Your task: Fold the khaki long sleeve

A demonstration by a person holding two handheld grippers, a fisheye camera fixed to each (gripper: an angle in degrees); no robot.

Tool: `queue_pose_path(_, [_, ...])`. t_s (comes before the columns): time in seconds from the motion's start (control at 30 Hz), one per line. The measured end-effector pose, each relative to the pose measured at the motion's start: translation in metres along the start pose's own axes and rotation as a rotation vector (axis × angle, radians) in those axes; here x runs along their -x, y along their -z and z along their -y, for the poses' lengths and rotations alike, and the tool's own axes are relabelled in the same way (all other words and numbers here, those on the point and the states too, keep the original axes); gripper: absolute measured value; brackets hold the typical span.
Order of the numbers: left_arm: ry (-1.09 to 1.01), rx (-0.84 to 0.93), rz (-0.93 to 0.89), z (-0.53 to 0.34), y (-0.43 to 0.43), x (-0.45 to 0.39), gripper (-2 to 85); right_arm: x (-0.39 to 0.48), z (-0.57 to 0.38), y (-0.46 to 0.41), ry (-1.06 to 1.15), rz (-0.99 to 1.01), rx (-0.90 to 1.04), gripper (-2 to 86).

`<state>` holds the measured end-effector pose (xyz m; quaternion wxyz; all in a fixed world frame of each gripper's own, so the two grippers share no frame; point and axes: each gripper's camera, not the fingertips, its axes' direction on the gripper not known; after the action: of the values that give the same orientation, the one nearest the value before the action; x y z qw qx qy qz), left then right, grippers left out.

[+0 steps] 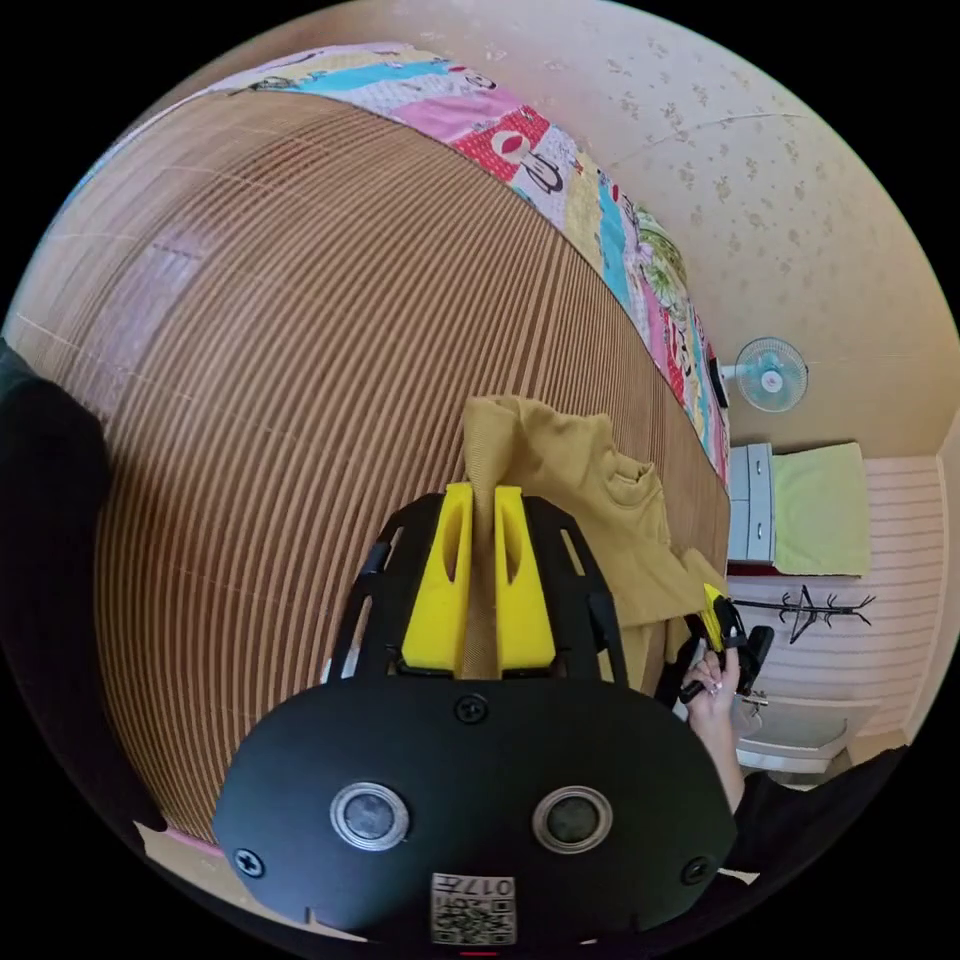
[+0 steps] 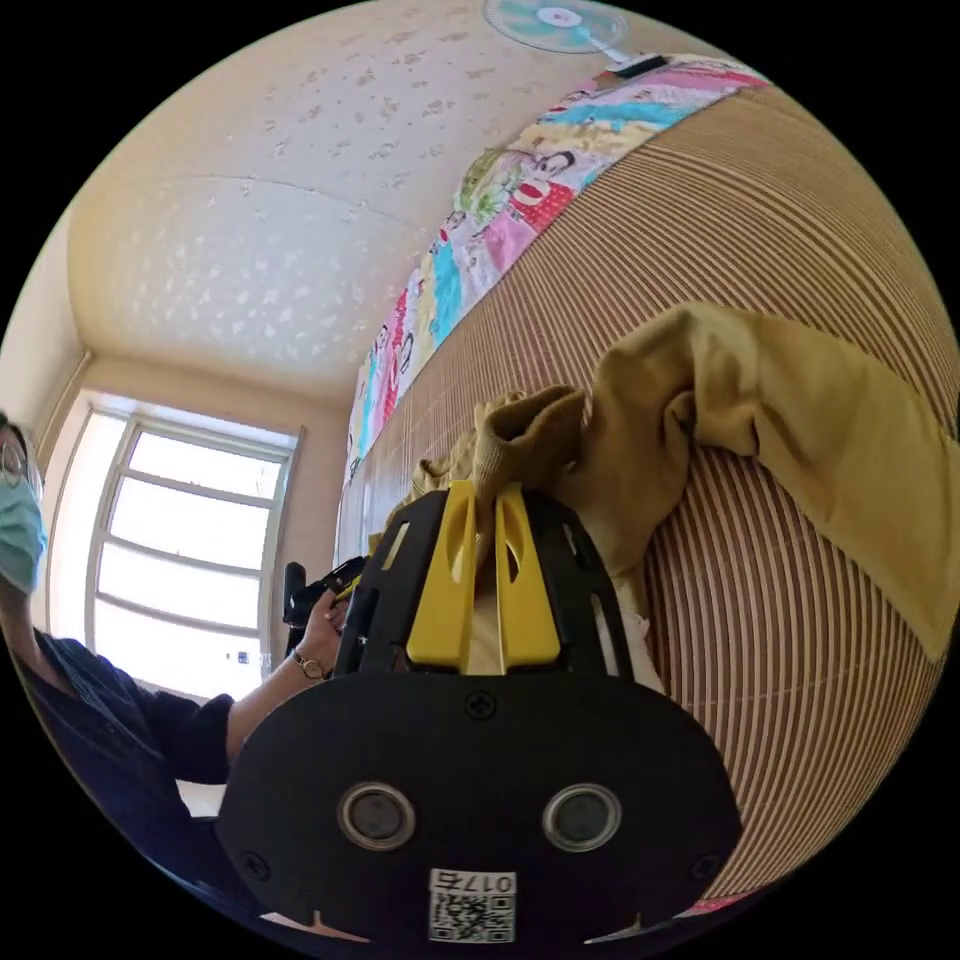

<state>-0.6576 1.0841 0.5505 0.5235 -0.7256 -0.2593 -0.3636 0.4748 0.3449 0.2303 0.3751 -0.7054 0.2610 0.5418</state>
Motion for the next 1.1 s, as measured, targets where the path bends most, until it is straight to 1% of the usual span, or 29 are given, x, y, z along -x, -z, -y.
queue_pose_path(0.03, [0.001, -0.005, 0.026, 0.002, 0.000, 0.003, 3.9, 0.003, 0.003, -0.003, 0.012, -0.034, 0.014, 2.6])
queue_pose_path(0.07, [0.004, 0.034, 0.024, 0.006, -0.008, 0.009, 4.1, 0.000, 0.005, -0.006, 0.005, -0.050, 0.033, 2.7])
queue_pose_path(0.13, [0.040, 0.058, -0.013, 0.005, -0.019, 0.021, 4.6, -0.022, 0.009, -0.020, -0.089, -0.087, 0.134, 2.9])
queue_pose_path(0.17, [0.052, 0.047, -0.052, 0.003, -0.021, 0.025, 5.0, -0.039, 0.007, -0.018, -0.189, -0.099, 0.150, 3.2])
queue_pose_path(0.2, [0.050, 0.047, -0.059, 0.002, -0.021, 0.026, 5.3, -0.046, 0.005, -0.005, -0.215, -0.053, 0.102, 3.8])
queue_pose_path(0.27, [0.014, 0.036, 0.005, -0.004, -0.017, 0.018, 7.1, -0.048, 0.000, 0.023, -0.225, -0.086, 0.020, 4.6])
queue_pose_path(0.3, [0.004, 0.027, 0.028, -0.007, -0.014, 0.016, 7.4, -0.049, -0.003, 0.044, -0.264, -0.199, -0.022, 5.2])
queue_pose_path(0.33, [-0.009, 0.000, 0.065, -0.014, -0.007, 0.011, 8.0, -0.049, -0.005, 0.054, -0.288, -0.268, -0.040, 5.5])
queue_pose_path(0.4, [-0.033, -0.043, 0.078, -0.025, 0.003, 0.005, 7.9, -0.058, -0.009, 0.091, -0.381, -0.542, -0.090, 7.3])
queue_pose_path(0.43, [-0.040, -0.060, 0.072, -0.033, 0.008, 0.002, 7.9, -0.071, -0.010, 0.105, -0.492, -0.620, -0.089, 8.8])
queue_pose_path(0.47, [-0.038, -0.071, 0.064, -0.041, 0.011, 0.000, 7.8, -0.080, -0.011, 0.110, -0.554, -0.619, -0.083, 9.5])
queue_pose_path(0.5, [-0.036, -0.076, 0.060, -0.045, 0.013, -0.001, 7.8, -0.096, -0.015, 0.117, -0.655, -0.537, -0.082, 11.0])
queue_pose_path(0.53, [-0.039, -0.085, 0.052, -0.052, 0.014, -0.004, 7.8, -0.103, -0.019, 0.119, -0.696, -0.472, -0.089, 11.7])
queue_pose_path(0.63, [-0.055, -0.085, 0.046, -0.068, 0.010, -0.013, 7.7, -0.139, -0.051, 0.105, -0.934, -0.139, -0.197, 11.6])
queue_pose_path(0.67, [-0.050, -0.079, 0.046, -0.073, 0.006, -0.015, 7.7, -0.144, -0.056, 0.103, -0.969, -0.107, -0.225, 11.2])
queue_pose_path(0.7, [-0.047, -0.076, 0.045, -0.074, 0.005, -0.016, 7.6, -0.152, -0.066, 0.102, -1.029, -0.038, -0.310, 10.4])
queue_pose_path(0.73, [-0.043, -0.072, 0.040, -0.078, 0.001, -0.017, 7.6, -0.155, -0.070, 0.102, -1.044, 0.006, -0.371, 10.0])
queue_pose_path(0.77, [-0.040, -0.071, 0.033, -0.080, 0.000, -0.017, 7.6, -0.159, -0.076, 0.102, -1.077, 0.067, -0.474, 9.1])
queue_pose_path(0.8, [-0.039, -0.072, 0.031, -0.081, -0.001, -0.017, 7.6, -0.162, -0.076, 0.098, -1.110, 0.076, -0.520, 7.5])
queue_pose_path(0.87, [-0.036, -0.079, 0.027, -0.082, -0.001, -0.015, 7.6, -0.160, -0.062, 0.095, -1.105, -0.004, -0.525, 5.3])
queue_pose_path(0.93, [-0.049, -0.078, 0.022, -0.082, 0.002, -0.013, 7.5, -0.132, -0.034, 0.107, -1.016, -0.113, -0.538, 4.0])
queue_pose_path(0.97, [-0.063, -0.080, 0.024, -0.082, 0.005, -0.013, 7.3, -0.095, -0.005, 0.122, -0.841, -0.191, -0.568, 3.6])
queue_pose_path(1.03, [-0.088, -0.086, 0.028, -0.083, 0.011, -0.011, 7.2, 0.015, 0.045, 0.151, -0.452, -0.404, -0.637, 3.2])
queue_pose_path(1.07, [-0.102, -0.090, 0.026, -0.085, 0.016, -0.010, 7.2, 0.045, 0.053, 0.156, -0.355, -0.439, -0.662, 3.1])
queue_pose_path(1.1, [-0.109, -0.090, 0.022, -0.086, 0.019, -0.010, 7.2, 0.105, 0.064, 0.161, -0.166, -0.489, -0.711, 3.1])
